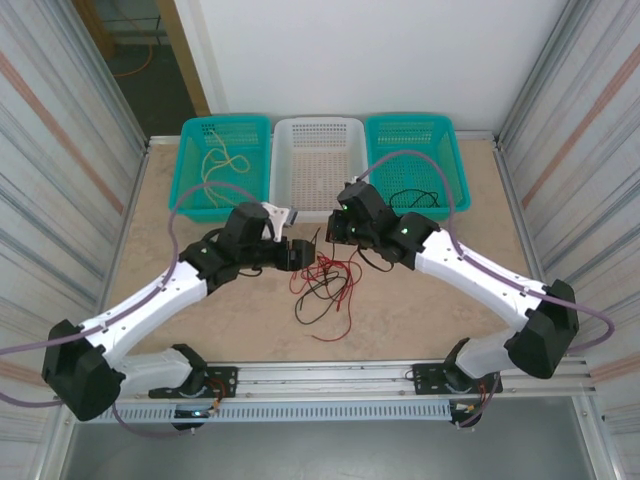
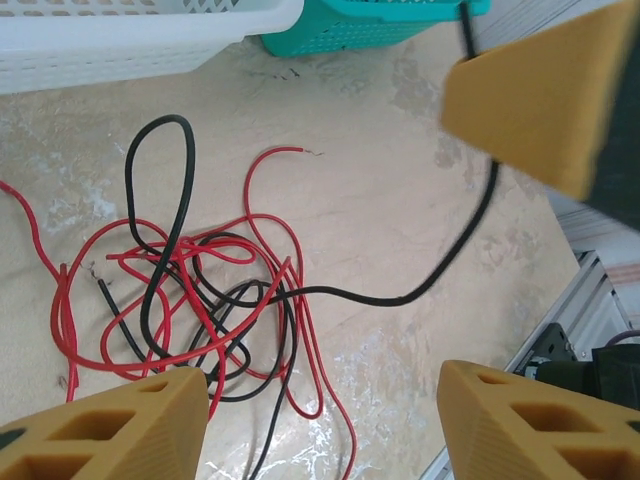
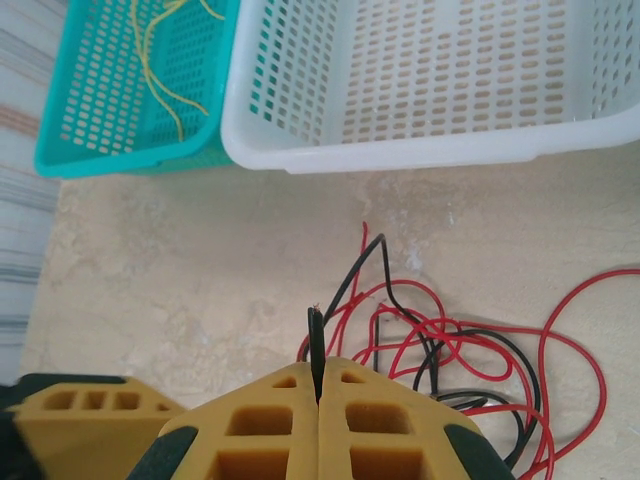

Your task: Untangle the cables

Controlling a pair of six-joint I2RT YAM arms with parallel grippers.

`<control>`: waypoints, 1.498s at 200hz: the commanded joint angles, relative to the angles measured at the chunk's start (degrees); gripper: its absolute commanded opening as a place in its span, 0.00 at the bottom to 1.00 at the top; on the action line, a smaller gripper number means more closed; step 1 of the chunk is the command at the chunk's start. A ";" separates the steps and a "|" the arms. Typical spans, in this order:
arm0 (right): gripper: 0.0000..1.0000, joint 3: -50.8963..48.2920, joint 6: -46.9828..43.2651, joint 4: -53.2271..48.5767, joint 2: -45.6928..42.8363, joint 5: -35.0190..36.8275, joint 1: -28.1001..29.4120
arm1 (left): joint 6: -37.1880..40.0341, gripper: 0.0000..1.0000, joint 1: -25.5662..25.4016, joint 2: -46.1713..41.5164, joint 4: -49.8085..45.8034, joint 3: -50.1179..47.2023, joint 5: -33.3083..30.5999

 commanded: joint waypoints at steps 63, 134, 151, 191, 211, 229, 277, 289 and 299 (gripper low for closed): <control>0.00 5.23 -1.72 5.18 -8.92 -8.57 0.66 | 10.31 0.68 -8.81 5.97 10.90 5.22 -10.42; 0.02 5.06 -2.44 3.83 -12.40 -6.82 -0.06 | 7.05 0.05 -8.81 2.80 14.04 7.54 -8.10; 0.19 4.57 -2.56 3.81 -12.78 -6.61 -0.47 | 6.14 0.00 -8.73 2.09 10.87 10.63 -7.83; 0.50 1.17 -3.39 3.57 -15.21 -5.42 -1.49 | 2.41 0.00 -5.06 0.28 4.88 17.78 -4.84; 0.52 -1.51 -4.54 5.06 -17.06 -5.94 -1.51 | -0.34 0.00 -2.07 -0.44 4.36 20.22 -0.69; 0.62 -4.80 -7.13 7.75 -18.97 -6.79 -0.65 | -4.04 0.00 1.12 -0.58 4.37 22.66 4.53; 0.75 -7.31 -13.71 14.81 -19.67 -12.69 4.66 | -5.48 0.00 4.28 -1.03 5.94 29.26 12.08; 0.79 -5.36 -16.28 13.17 -17.63 -10.29 6.56 | -5.75 0.00 4.28 -0.60 5.35 31.47 13.38; 0.83 -4.51 -17.71 11.95 -16.04 -7.59 7.37 | -6.16 0.00 4.28 -0.33 5.18 33.06 14.61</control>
